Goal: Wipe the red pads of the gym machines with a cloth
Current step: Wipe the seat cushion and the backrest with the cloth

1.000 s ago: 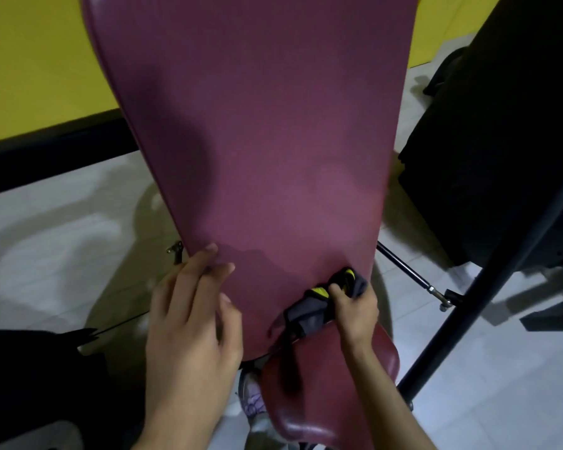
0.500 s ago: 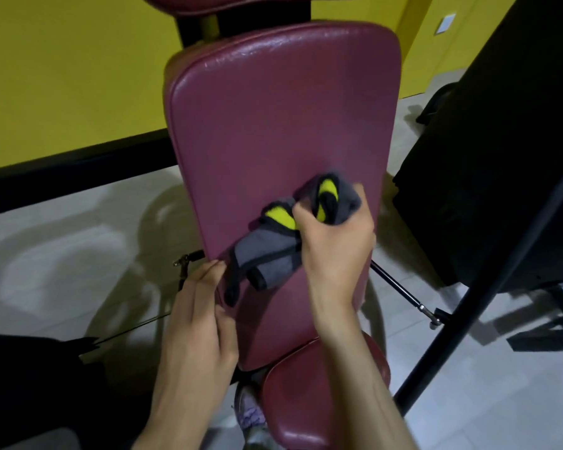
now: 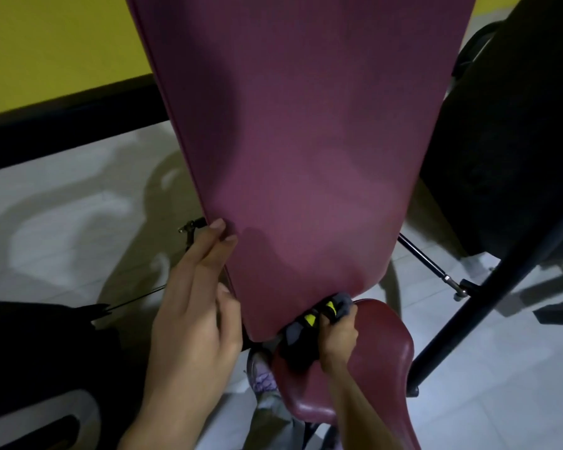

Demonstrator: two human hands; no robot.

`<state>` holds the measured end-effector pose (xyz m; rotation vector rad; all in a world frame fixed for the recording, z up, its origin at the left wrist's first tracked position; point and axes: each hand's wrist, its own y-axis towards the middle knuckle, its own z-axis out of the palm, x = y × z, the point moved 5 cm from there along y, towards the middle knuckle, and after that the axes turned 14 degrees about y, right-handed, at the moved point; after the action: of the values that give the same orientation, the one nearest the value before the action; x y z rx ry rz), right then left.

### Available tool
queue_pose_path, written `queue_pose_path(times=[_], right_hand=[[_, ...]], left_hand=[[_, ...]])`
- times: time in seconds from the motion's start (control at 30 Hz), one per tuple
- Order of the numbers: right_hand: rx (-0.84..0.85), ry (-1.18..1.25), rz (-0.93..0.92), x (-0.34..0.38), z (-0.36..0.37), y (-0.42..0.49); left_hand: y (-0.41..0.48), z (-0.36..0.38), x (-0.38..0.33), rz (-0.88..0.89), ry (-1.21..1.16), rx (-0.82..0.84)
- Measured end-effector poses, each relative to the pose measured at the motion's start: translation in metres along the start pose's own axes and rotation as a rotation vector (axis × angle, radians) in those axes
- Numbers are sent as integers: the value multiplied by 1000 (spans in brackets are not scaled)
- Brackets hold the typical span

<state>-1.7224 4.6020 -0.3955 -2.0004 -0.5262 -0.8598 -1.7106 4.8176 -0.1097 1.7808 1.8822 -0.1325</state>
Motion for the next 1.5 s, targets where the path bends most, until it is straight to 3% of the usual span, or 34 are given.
queue_pose_path(times=[0.2,0.47,0.6,0.7,0.87,1.03,1.2,1.33,1.5], right_hand=[[17,228,-140,74,-4,-38],[78,747,-572,313,-12,-168],[102,684,-745,375,-16,-196],[116,580,-768,354,-14,-190],[114,378,-632,242,-3,-141],[44,151,-379,104,16,-82],[59,55,-35,-11,32,-57],[34,112,35,-25,39,-60],[69,266,-96,45,38,-101]], left_hand=[[-1,-8,2,-21,-39,20],[14,-53,3,-125,69,-60],[19,-70,9,-193,22,-82],[18,-69,15,-229,-21,-70],[6,-45,27,-337,-89,-23],[-7,-18,27,-172,-3,5],[-20,0,35,-121,-23,94],[-23,2,38,-120,-17,107],[-18,-14,36,-137,5,77]])
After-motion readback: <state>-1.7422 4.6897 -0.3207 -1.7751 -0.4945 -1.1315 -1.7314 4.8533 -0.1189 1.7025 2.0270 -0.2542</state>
